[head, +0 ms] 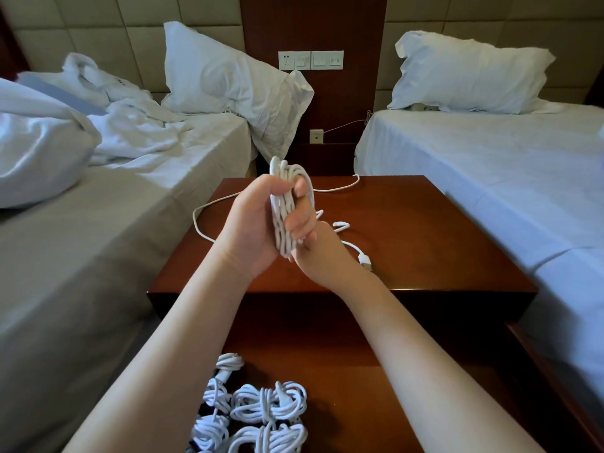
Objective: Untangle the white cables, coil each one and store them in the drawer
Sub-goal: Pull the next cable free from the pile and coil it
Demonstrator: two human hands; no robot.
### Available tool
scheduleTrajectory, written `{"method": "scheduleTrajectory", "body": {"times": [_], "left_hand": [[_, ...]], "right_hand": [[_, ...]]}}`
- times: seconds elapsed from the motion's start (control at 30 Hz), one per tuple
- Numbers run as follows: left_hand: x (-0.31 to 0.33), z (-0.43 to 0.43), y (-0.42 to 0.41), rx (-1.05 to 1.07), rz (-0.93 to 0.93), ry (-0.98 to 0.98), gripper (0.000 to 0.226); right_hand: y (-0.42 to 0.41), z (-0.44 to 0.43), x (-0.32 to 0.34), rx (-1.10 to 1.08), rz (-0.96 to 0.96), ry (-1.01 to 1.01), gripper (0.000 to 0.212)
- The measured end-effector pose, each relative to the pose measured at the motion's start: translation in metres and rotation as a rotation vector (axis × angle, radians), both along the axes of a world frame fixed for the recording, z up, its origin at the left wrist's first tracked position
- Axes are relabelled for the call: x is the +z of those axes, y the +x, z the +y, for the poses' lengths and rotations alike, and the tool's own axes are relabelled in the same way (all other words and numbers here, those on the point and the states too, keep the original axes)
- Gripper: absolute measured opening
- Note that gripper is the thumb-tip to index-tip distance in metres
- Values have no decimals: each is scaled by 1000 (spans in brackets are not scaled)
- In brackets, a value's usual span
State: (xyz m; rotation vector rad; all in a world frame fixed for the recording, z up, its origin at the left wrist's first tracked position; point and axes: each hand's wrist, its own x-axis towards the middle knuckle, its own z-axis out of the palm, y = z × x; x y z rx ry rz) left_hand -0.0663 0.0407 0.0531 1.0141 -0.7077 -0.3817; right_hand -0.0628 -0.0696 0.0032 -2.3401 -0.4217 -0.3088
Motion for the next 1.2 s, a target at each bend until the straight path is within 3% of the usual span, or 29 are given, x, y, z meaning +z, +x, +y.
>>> {"method": "scheduleTrajectory", "body": {"times": [0.1,0.2,0.27,0.4,0.47,0.57,0.67,0.87,1.1,1.2], "left_hand": [[3,2,2,177,12,-49,8],[1,8,10,387,-18,-61,7],[-3,13,17,525,-38,-51,10],[-17,13,26,810,-122,179,35],[-22,12,27,924,-225,329,50],[-20,18,27,1125,-374,472,49],[-18,19,28,1176,-379,566,46],[-30,12,35,1186,-447,814,43],[-27,18,25,1044,-328,808,68],[-28,21,29,1047,-320,771,59]], "right_hand": [[-2,1,-7,74,27,-28,37],[-5,7,-12,127,88,-90,23],[-4,7,-10,140,117,-105,26],[-1,0,-5,95,82,-209,33],[0,-5,-2,26,-21,-305,31],[4,-17,-1,-85,-235,-339,30],[9,-23,-3,-128,-443,-252,28],[13,-30,-1,-174,-572,-231,29],[10,-30,3,-89,-472,-221,17],[8,-33,7,-72,-395,-183,16]]}}
